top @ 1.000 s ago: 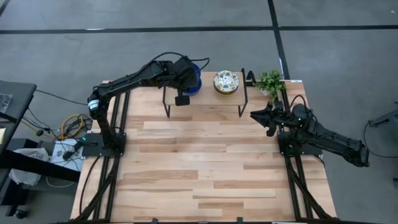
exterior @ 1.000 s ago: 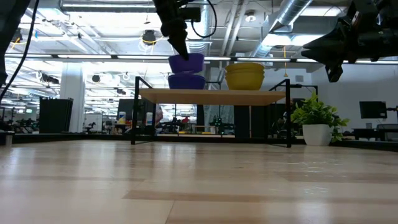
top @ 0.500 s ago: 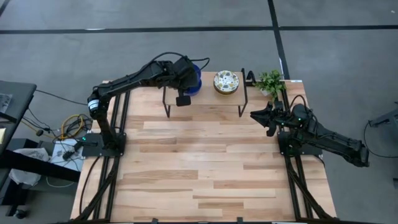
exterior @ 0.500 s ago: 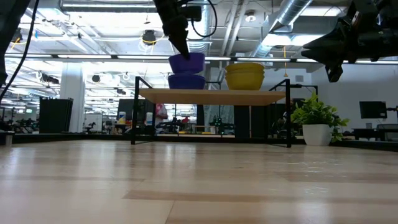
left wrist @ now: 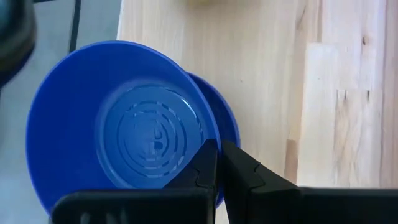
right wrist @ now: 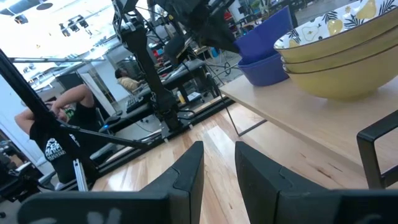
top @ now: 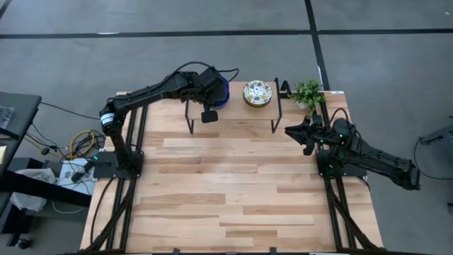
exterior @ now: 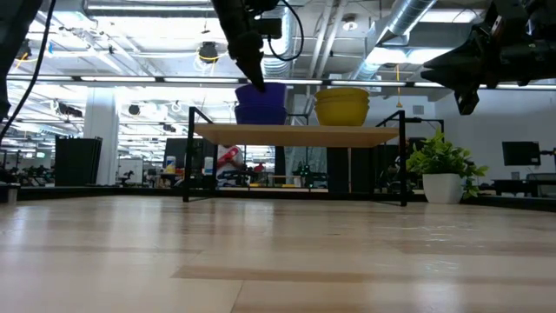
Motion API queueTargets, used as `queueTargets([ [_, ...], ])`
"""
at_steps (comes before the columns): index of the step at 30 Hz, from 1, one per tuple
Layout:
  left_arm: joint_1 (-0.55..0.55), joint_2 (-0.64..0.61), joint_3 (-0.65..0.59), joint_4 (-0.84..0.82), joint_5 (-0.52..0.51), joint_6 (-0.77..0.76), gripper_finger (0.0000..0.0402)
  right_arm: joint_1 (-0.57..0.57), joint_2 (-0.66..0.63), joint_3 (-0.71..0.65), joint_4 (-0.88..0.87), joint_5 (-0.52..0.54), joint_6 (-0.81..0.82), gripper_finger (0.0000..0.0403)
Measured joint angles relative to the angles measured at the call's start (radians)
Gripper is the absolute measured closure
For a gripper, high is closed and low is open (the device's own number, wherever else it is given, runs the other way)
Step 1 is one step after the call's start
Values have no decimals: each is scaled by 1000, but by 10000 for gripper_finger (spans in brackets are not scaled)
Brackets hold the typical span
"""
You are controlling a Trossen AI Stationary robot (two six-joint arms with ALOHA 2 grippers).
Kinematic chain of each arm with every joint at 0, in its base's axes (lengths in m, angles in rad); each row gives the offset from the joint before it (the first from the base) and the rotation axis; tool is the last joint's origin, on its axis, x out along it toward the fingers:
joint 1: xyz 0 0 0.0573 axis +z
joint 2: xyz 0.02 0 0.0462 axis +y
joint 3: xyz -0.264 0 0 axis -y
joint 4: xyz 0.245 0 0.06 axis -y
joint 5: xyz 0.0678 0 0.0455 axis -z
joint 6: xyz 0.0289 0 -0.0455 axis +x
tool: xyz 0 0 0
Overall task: Pick & Place Mini bowls
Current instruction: Stack the blue bowl on top of the blue bowls on the shelf
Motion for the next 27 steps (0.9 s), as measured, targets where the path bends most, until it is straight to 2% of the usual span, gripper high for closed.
queueTargets([
  [17,23,19,-1,18,5,0,384,0,0,0,0,0,0,321],
  [21,23,19,-1,23,-40,0,382,0,0,0,0,0,0,321],
  [27,23,19,-1,30,-43,0,381,0,0,0,0,0,0,321],
])
